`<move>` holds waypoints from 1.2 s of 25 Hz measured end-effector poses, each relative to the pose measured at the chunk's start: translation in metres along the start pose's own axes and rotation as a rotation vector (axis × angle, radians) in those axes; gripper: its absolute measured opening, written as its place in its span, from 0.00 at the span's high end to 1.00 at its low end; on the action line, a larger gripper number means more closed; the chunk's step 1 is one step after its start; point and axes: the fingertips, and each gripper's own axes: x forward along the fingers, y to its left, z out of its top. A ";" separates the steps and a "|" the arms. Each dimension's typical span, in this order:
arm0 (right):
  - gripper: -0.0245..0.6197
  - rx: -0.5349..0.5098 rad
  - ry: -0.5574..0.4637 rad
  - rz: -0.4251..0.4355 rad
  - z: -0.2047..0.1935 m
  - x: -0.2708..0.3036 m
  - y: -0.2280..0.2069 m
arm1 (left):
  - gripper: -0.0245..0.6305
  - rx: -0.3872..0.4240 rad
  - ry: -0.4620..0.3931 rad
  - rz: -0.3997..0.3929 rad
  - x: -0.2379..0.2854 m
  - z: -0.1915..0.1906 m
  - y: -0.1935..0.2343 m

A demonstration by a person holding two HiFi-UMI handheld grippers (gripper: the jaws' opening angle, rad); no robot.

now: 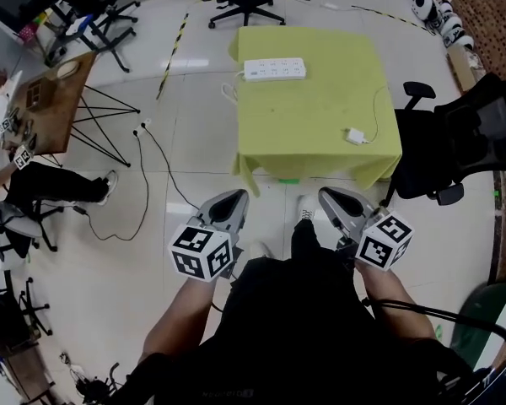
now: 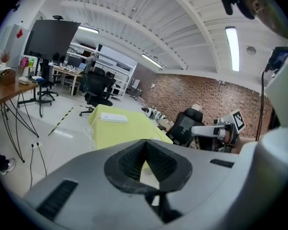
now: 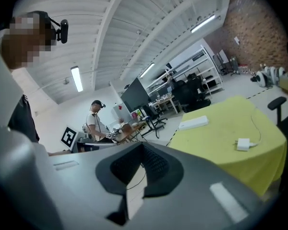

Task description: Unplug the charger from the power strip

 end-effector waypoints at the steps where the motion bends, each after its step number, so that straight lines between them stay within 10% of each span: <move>1: 0.96 -0.004 -0.007 -0.015 -0.001 -0.007 0.004 | 0.96 0.002 0.006 -0.012 -0.002 -0.003 -0.002; 30: 0.96 -0.095 0.002 -0.015 0.013 -0.081 -0.020 | 0.95 0.031 -0.012 0.008 0.016 -0.007 -0.093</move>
